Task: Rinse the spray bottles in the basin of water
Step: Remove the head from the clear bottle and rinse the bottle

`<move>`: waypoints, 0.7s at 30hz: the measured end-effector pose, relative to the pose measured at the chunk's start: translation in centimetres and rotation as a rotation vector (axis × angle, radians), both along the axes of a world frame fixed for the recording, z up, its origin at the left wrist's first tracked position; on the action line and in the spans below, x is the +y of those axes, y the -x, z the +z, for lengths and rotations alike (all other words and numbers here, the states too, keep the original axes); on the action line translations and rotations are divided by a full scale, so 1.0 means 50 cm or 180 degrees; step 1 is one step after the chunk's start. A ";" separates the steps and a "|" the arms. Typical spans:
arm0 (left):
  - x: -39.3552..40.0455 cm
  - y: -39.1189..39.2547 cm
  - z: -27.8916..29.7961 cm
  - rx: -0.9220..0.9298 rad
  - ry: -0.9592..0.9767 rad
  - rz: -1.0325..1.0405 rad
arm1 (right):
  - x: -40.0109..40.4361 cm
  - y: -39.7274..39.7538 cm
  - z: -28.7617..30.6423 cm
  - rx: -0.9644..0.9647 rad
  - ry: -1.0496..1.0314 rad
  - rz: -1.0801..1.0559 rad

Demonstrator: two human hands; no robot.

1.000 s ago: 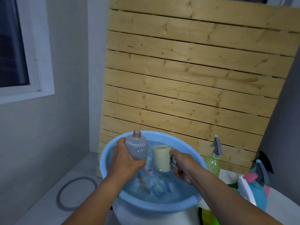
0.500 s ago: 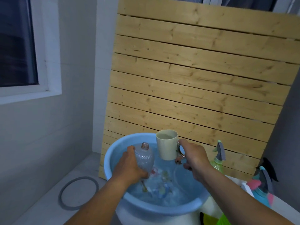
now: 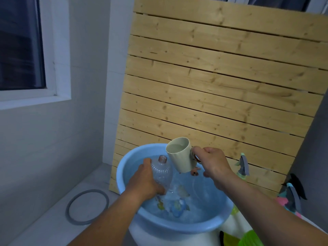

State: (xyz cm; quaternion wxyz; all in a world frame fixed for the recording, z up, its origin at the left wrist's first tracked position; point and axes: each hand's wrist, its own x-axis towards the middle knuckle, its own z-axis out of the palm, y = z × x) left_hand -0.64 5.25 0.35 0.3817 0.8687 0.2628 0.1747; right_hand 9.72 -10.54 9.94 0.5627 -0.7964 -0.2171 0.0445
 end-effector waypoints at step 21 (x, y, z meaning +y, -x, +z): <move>-0.001 0.001 0.001 0.0038 0.0008 -0.0039 | -0.006 -0.016 0.030 -0.0829 0.0579 -0.0062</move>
